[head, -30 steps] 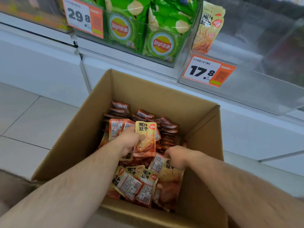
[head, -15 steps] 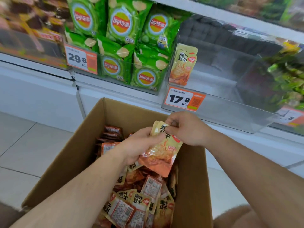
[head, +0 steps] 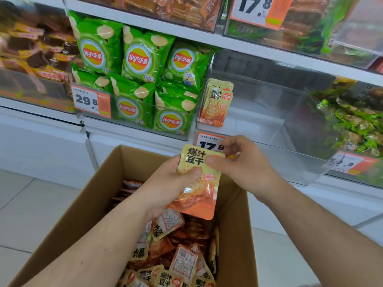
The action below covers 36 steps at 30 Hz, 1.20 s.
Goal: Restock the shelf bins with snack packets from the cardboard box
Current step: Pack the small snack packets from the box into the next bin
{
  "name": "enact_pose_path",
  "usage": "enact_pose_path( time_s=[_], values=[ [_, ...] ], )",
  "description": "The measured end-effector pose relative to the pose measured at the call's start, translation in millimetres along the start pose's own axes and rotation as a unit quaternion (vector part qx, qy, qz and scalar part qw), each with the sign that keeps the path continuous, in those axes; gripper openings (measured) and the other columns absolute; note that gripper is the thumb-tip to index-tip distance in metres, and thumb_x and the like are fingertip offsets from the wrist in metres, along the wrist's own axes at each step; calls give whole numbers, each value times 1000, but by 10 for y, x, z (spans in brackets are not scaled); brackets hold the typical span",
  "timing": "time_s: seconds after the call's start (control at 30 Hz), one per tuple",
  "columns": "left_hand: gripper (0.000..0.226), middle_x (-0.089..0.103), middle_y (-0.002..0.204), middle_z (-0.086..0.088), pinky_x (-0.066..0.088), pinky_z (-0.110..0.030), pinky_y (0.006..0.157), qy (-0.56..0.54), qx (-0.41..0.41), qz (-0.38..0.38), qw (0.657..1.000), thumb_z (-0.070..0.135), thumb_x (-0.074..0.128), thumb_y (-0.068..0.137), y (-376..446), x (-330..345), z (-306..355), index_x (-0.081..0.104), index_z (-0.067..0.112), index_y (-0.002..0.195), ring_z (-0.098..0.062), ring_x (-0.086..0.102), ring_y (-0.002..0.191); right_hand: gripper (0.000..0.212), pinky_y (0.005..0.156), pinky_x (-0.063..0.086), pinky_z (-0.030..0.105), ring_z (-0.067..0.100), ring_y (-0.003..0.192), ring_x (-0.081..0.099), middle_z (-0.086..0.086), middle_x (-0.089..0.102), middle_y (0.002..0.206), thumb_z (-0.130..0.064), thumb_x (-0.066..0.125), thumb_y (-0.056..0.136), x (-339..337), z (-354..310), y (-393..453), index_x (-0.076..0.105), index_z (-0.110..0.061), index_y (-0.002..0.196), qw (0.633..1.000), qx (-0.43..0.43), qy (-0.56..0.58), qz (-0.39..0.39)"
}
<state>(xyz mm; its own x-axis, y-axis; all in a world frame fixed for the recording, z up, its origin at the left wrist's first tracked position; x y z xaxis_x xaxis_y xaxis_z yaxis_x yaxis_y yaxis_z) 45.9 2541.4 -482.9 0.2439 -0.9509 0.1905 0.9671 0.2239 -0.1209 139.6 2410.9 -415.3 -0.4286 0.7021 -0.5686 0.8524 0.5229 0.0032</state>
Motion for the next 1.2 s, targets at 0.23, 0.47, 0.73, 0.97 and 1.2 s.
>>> enact_pose_path(
  time_s=[0.23,0.47,0.73,0.97,1.2],
  values=[
    [19,76,103,-4,56,-43,84,-81,22,32,996,19,63,91,36,210,189,63,19,111,-24,73,94,25,49,40,5,-7,58,61,-8,75,94,-18,74,85,74,4,-119,71,-21,110,976,68,84,-191],
    [18,75,105,1,54,-50,93,21,63,36,997,27,61,95,122,271,458,66,25,113,-23,71,100,31,61,50,17,11,75,71,6,76,97,-7,73,83,-76,-33,-51,70,-7,113,959,96,188,-190],
    [33,61,107,13,47,-18,82,199,210,273,917,29,67,91,686,-44,887,62,22,123,0,58,91,10,50,17,26,9,50,27,0,55,64,-14,72,86,-774,-171,951,64,-17,81,990,88,103,-31],
    [44,57,98,3,43,-28,77,387,249,283,842,9,61,88,968,-21,866,64,27,128,-16,54,94,18,51,19,24,12,53,27,2,44,62,-14,76,84,-364,279,1804,58,-16,81,985,165,23,-49],
    [49,65,98,3,53,-38,80,354,281,286,845,4,64,82,974,-32,849,67,29,124,-18,60,92,20,54,39,25,12,56,42,6,56,80,-18,75,87,-139,433,2215,54,-16,86,981,187,33,-29]
  ],
)
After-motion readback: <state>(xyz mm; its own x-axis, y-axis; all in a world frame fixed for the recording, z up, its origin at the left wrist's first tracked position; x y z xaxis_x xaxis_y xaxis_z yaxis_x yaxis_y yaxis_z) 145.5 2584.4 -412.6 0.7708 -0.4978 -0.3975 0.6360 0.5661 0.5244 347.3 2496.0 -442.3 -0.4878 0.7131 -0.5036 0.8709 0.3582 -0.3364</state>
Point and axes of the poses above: each hand's wrist, its own y-axis towards the middle knuckle, its own x-axis out of the palm, z = x × y, the point moved 5 cm from there along y, towards the middle knuckle
